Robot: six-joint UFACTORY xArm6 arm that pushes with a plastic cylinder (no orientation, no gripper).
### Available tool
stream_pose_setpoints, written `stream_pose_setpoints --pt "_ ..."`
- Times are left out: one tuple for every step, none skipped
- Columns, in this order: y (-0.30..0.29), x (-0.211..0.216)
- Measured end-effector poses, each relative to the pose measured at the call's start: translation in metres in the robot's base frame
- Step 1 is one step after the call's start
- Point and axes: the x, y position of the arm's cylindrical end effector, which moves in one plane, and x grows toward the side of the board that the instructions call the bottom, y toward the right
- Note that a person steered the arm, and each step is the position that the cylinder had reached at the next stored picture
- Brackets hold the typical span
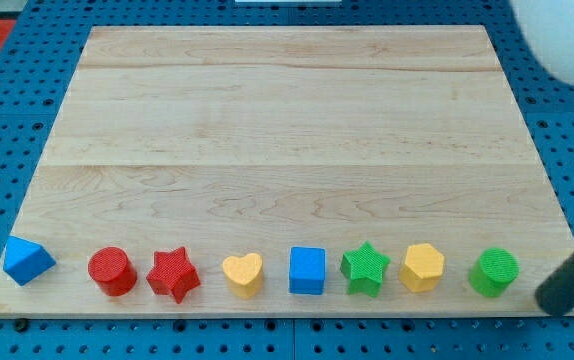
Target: Move the hexagon diagonal to the top right of the green star
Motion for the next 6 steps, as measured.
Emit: stream_pose_setpoints --pt "-0.044 0.0" --pt "-0.093 0.0" --pt "-0.102 -0.025" --pt "-0.077 -0.071" --pt "-0.078 -0.094" --pt "-0.078 -0.1"
